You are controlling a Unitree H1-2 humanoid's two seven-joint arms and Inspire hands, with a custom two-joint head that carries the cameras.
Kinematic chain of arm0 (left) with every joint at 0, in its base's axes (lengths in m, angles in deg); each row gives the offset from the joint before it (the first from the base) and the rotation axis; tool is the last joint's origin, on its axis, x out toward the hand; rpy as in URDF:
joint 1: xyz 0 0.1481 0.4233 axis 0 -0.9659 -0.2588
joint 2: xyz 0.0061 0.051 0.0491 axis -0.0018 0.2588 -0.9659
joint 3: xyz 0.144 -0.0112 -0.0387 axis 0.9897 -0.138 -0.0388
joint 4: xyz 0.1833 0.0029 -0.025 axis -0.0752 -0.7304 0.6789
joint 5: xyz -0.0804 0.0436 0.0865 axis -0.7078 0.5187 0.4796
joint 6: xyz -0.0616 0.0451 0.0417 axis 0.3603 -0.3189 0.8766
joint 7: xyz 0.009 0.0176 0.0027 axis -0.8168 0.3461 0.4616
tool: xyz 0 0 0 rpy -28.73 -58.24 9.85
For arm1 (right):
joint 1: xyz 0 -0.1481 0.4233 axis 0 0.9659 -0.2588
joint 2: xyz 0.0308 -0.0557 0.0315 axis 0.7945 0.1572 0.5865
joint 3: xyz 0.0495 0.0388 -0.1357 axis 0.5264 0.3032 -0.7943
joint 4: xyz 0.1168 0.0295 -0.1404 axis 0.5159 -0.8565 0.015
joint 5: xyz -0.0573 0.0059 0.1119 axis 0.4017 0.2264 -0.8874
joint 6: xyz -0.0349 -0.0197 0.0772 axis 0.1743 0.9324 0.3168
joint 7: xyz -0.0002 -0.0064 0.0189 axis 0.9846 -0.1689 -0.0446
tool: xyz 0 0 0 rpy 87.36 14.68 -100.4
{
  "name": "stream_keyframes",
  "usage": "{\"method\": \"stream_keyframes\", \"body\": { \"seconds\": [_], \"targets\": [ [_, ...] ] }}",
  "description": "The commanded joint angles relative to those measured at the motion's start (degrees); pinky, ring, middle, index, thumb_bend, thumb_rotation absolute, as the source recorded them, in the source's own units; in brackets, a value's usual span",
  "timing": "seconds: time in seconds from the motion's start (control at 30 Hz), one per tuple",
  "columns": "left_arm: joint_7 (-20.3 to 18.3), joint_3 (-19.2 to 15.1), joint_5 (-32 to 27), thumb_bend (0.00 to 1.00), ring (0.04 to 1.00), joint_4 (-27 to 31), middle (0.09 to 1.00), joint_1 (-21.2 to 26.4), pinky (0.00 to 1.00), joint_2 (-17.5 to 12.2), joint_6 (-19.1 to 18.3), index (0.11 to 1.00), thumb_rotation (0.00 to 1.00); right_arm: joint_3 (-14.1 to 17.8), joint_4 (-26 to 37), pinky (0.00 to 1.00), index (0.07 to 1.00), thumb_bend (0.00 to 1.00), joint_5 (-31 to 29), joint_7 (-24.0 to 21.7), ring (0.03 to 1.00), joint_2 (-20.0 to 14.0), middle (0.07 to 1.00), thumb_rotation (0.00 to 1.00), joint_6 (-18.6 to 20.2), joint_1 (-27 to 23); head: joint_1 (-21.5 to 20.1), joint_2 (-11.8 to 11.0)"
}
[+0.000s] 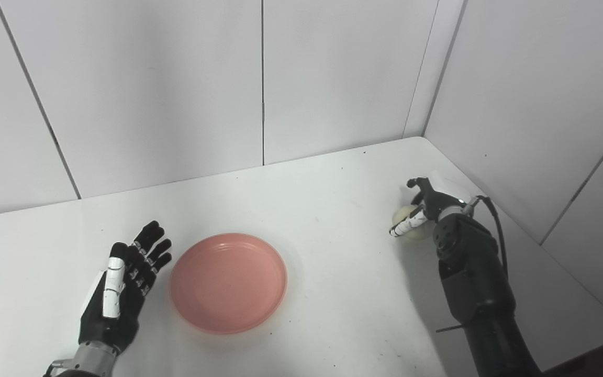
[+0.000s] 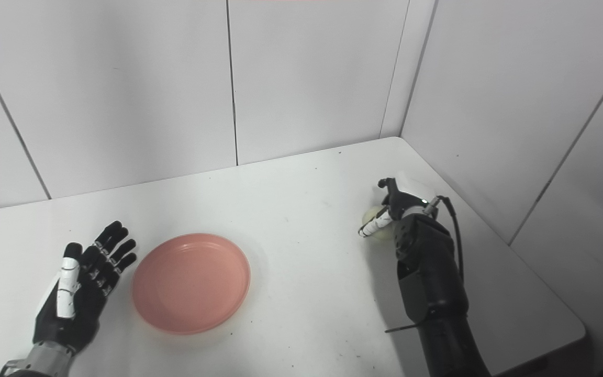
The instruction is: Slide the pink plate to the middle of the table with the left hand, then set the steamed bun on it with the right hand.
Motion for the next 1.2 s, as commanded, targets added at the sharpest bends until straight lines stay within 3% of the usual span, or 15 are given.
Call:
{"method": "stream_keyframes", "body": {
  "seconds": [0.0,0.03,0.07,0.1,0.13,0.2,0.3,0.37,0.57,0.67,0.87,0.97,1.17],
  "targets": [
    [-0.3,-0.4,-0.7,0.71,0.922,-0.9,0.945,-2.2,0.92,-0.4,-0.4,0.864,0.95,0.6,0.0,0.15,0.703,0.57,1.4,1.5,0.216,-0.2,0.468,0.00,-0.1,-1.2,0.0,0.0],
    [-0.2,-0.4,-0.6,0.71,0.922,-0.9,0.945,-2.2,0.92,-0.4,-0.4,0.864,0.95,0.9,0.6,0.15,0.703,0.57,2.0,2.4,0.216,0.3,0.468,0.00,-0.1,-1.1,0.1,0.0],
    [-0.2,-0.3,-0.5,0.71,0.920,-0.9,0.944,-2.2,0.92,-0.4,-0.4,0.863,0.96,1.2,0.9,0.25,0.654,0.57,2.1,3.3,0.286,0.7,0.472,0.00,-0.1,-1.2,0.3,0.1],
    [-0.2,-0.3,-0.4,0.71,0.920,-1.0,0.943,-2.2,0.92,-0.4,-0.4,0.862,0.96,1.5,0.5,0.30,0.574,0.55,1.7,4.7,0.332,0.8,0.477,0.00,-0.1,-1.3,0.4,0.1],
    [-0.3,-0.2,-0.3,0.71,0.922,-1.2,0.944,-2.1,0.92,-0.3,-0.1,0.863,0.96,1.6,-0.3,0.32,0.550,0.54,0.4,6.6,0.357,0.6,0.445,0.00,-0.1,-1.4,0.6,0.2],
    [-0.4,-0.1,-0.3,0.71,0.924,-1.2,0.946,-2.2,0.93,-0.3,-0.1,0.868,0.97,1.5,0.0,0.27,0.498,0.53,-1.3,9.5,0.343,0.6,0.424,0.00,-0.1,-1.2,0.8,0.3],
    [-0.2,0.1,-0.2,0.72,0.929,-0.5,0.951,-2.4,0.93,-0.1,-0.6,0.875,0.96,1.6,1.6,0.18,0.483,0.53,-5.7,13.1,0.265,0.8,0.447,0.00,-0.1,-0.9,1.2,0.3],
    [-0.2,0.2,-0.1,0.72,0.930,-0.7,0.949,-2.4,0.93,0.0,-0.5,0.873,0.96,1.9,2.6,0.21,0.488,0.53,-8.1,14.6,0.288,1.2,0.405,0.00,-0.1,-1.1,1.8,0.4],
    [0.4,0.9,0.8,0.72,0.940,-0.6,0.954,-2.5,0.94,0.7,-0.2,0.875,0.97,0.0,6.9,0.32,0.497,0.53,-15.6,19.5,0.419,1.4,0.459,0.00,-1.0,-0.4,4.5,0.8],
    [1.0,1.2,1.5,0.72,0.944,-1.0,0.950,-2.5,0.95,1.4,0.1,0.871,0.98,-1.6,8.9,0.38,0.467,0.52,-19.4,22.5,0.472,1.9,0.510,0.00,-4.1,0.1,7.5,1.1],
    [1.8,2.0,2.5,0.71,0.951,-2.0,0.956,-2.4,0.96,3.0,0.5,0.878,0.97,-5.6,13.2,0.33,0.455,0.51,-25.0,25.4,0.422,3.0,0.535,0.00,-6.9,1.3,11.9,1.2],
    [2.1,2.4,3.4,0.72,0.951,-3.5,0.957,-2.1,0.97,3.7,2.1,0.880,0.97,-8.8,15.6,0.25,0.461,0.51,-25.2,24.9,0.441,2.9,0.525,0.00,-7.3,2.1,14.2,1.1],
    [2.8,2.6,4.1,0.70,0.948,-6.1,0.958,-1.4,0.97,5.4,3.9,0.875,0.98,-13.7,18.7,0.28,0.452,0.51,-28.0,22.8,0.444,3.3,0.532,0.00,-8.0,3.8,18.2,0.7]
  ]
}}
